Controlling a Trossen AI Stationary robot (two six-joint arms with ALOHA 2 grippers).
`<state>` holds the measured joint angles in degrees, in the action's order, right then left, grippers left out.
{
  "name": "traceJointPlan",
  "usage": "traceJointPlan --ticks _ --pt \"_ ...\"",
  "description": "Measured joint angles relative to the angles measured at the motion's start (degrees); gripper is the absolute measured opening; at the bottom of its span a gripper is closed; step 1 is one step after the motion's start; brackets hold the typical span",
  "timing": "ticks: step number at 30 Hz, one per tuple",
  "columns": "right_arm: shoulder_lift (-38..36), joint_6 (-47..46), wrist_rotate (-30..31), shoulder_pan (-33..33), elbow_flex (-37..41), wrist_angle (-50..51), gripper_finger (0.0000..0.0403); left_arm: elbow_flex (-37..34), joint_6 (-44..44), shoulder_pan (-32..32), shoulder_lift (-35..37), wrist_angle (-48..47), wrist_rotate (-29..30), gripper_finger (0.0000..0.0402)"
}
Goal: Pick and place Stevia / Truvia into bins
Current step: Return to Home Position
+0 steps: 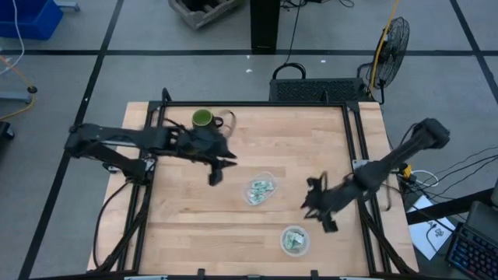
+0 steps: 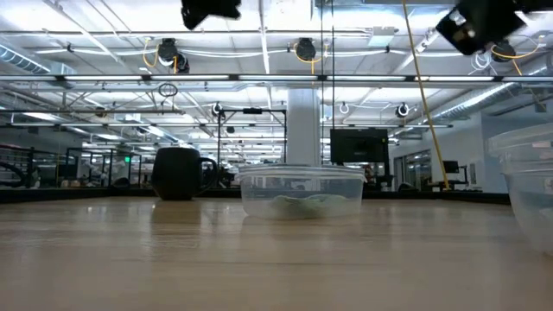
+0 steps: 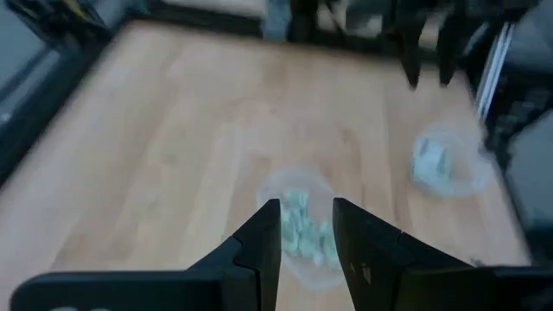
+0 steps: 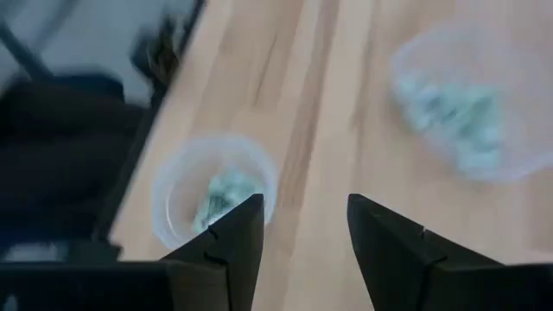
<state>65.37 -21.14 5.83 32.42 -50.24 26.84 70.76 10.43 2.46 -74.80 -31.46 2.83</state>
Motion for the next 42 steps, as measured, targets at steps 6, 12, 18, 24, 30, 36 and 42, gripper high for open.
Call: traceJointPlan --ticks 6,12,18,24,30,36,42 --pt "-19.8 1.7 0.5 -2.7 0.0 6.9 0.0160 0.1 1.7 -2.8 14.6 -9.2 0.5 0.0111" --pt "-39.4 9.2 3.0 -3.3 4.9 5.4 0.0161 -0.2 0.8 -4.3 29.7 -15.6 1.4 0.0111" --pt "-56.0 13.0 2.9 -3.2 21.9 -7.5 0.0162 -11.7 2.3 -4.0 41.8 -10.2 -4.0 0.0111" --pt "-65.2 10.4 3.2 -3.3 30.5 -10.9 0.0160 -26.5 3.4 -3.7 52.2 -3.7 -0.5 0.0111" --pt "-65.3 16.1 0.0 -3.5 29.6 -13.6 0.0160 -31.7 5.1 -3.8 63.4 -2.7 1.9 0.0111" --pt "-65.3 17.1 3.0 -3.5 29.7 -13.3 0.0162 -34.7 3.0 -3.8 74.7 -2.9 0.7 0.0111" --pt "-65.3 18.2 4.7 -3.5 32.9 -17.3 0.0160 -36.8 1.0 -3.8 73.5 2.9 0.8 0.0111"
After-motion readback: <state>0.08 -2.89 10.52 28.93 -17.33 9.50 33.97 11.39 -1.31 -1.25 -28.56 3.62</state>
